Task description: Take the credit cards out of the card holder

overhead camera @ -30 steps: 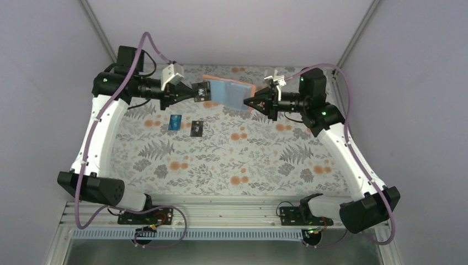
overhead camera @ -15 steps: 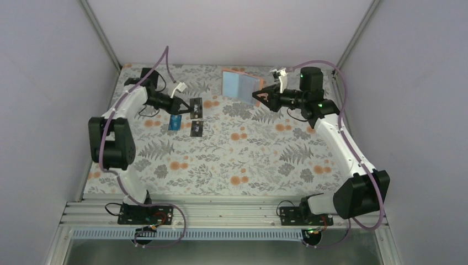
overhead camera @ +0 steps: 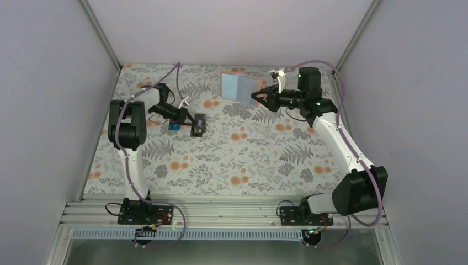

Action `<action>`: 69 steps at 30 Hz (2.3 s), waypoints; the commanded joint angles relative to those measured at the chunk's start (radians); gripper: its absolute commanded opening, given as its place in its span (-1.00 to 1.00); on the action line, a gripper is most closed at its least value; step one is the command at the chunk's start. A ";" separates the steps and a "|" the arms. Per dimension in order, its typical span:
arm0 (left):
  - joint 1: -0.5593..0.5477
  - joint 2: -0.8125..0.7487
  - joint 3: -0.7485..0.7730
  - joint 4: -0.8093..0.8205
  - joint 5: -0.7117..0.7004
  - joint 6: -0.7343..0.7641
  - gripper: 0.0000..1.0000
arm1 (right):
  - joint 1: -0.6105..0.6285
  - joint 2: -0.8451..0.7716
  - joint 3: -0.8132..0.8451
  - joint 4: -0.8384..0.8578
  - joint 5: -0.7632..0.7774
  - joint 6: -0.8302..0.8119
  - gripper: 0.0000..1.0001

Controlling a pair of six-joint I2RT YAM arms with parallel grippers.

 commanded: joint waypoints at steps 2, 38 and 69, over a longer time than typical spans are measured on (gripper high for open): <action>-0.002 0.054 0.054 -0.031 0.010 -0.005 -0.95 | -0.005 0.007 0.005 0.017 -0.039 -0.020 -0.92; 0.014 0.083 0.130 -0.049 -0.087 0.001 -0.43 | -0.005 0.003 0.002 0.012 -0.078 -0.025 -0.92; -0.194 -0.592 0.104 0.129 0.086 0.070 1.00 | 0.125 -0.085 0.002 -0.002 -0.263 -0.091 -0.91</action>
